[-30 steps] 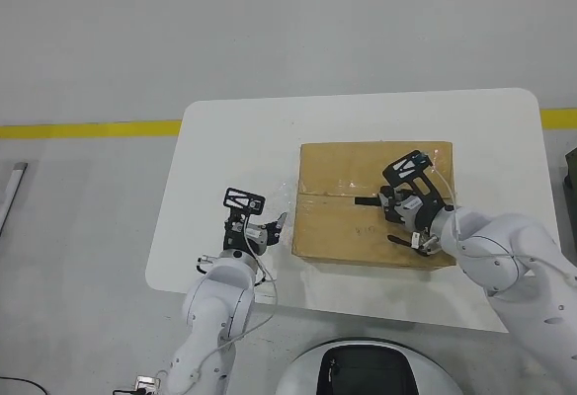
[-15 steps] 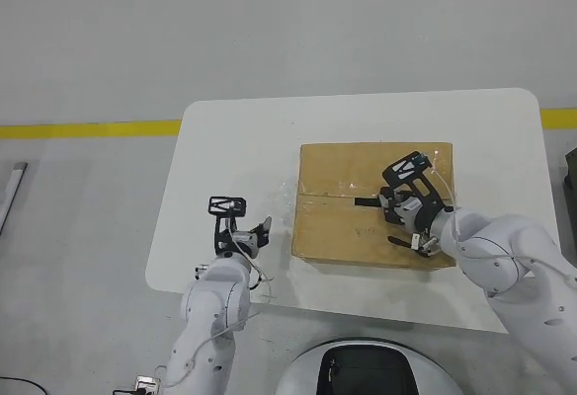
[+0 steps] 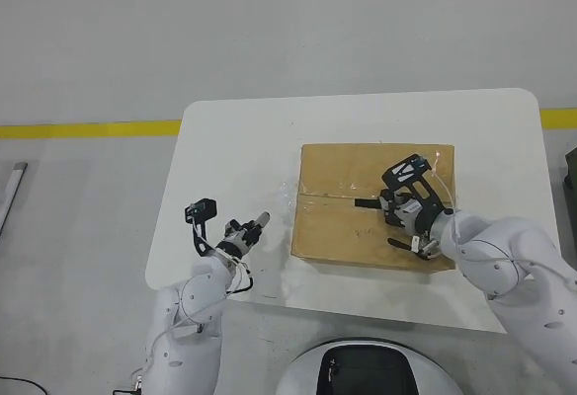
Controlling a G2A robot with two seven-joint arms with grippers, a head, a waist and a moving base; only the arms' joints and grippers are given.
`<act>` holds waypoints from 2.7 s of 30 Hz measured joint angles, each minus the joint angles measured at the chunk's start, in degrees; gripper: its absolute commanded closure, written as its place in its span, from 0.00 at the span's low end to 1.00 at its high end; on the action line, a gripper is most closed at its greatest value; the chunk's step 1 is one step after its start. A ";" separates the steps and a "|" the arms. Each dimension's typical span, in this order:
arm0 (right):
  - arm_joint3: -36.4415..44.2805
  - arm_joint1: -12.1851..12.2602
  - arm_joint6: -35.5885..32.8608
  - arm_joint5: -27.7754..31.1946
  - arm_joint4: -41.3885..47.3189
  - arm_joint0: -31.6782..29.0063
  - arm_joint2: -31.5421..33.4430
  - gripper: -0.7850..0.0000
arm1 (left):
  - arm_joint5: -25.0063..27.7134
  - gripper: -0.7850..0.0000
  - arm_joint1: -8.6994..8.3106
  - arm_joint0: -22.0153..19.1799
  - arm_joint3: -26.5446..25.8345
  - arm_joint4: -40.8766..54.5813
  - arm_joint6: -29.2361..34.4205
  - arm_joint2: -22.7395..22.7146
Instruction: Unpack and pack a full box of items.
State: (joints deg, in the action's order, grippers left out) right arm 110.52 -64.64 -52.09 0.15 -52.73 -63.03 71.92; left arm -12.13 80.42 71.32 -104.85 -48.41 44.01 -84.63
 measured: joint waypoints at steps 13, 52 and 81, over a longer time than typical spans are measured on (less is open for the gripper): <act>0.15 -0.07 -0.04 -0.12 -0.53 0.09 -0.24 1.00 | 1.41 0.09 -0.28 -0.77 2.12 5.04 -1.06 1.88; -0.48 -0.25 -0.30 0.63 0.01 0.44 -0.38 1.00 | -2.66 0.39 -0.70 -6.77 9.65 9.90 -6.09 7.28; -0.10 -0.33 -0.96 0.17 -1.00 -0.30 -0.85 1.00 | -4.57 1.00 -1.87 -5.64 6.35 -2.85 -9.91 9.27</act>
State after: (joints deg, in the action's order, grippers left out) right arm 110.42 -64.97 -53.05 0.32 -53.73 -63.33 71.07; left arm -16.71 78.56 65.68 -98.51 -51.25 34.10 -75.36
